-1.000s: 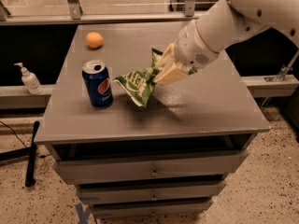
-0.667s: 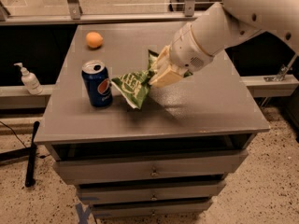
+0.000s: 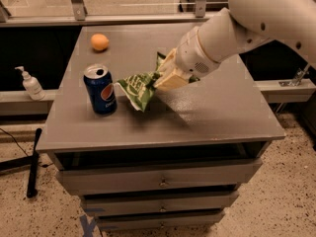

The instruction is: Move green jalapeno chip bag near pepsi can

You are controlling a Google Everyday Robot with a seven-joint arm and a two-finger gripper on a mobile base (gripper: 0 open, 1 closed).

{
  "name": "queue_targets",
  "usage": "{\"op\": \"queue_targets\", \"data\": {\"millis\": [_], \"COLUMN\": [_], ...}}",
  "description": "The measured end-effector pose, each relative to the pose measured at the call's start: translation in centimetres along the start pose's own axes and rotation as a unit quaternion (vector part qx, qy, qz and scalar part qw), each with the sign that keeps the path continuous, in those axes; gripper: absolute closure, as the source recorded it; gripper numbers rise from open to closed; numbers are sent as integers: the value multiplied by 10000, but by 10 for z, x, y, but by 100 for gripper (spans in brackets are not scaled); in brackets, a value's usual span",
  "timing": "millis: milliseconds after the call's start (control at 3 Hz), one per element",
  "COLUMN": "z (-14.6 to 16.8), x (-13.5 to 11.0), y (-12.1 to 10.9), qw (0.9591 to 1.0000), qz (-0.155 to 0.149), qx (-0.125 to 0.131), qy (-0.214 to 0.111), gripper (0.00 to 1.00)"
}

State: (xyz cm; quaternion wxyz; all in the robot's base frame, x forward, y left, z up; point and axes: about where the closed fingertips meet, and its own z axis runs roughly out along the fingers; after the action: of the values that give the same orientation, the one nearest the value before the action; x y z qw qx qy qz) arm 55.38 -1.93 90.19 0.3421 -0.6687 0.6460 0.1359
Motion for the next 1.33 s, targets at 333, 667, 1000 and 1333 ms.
{"op": "queue_targets", "data": {"millis": [333, 667, 1000, 1333], "z": [7, 14, 21, 25], "x": [-1, -2, -6, -6], "y": [-3, -1, 5, 9], "qw": [9999, 9995, 9990, 9984], "qz": [147, 277, 341, 429], "qx": [42, -10, -137, -238], "qy": [-80, -163, -245, -279], "gripper": [59, 36, 13, 0]}}
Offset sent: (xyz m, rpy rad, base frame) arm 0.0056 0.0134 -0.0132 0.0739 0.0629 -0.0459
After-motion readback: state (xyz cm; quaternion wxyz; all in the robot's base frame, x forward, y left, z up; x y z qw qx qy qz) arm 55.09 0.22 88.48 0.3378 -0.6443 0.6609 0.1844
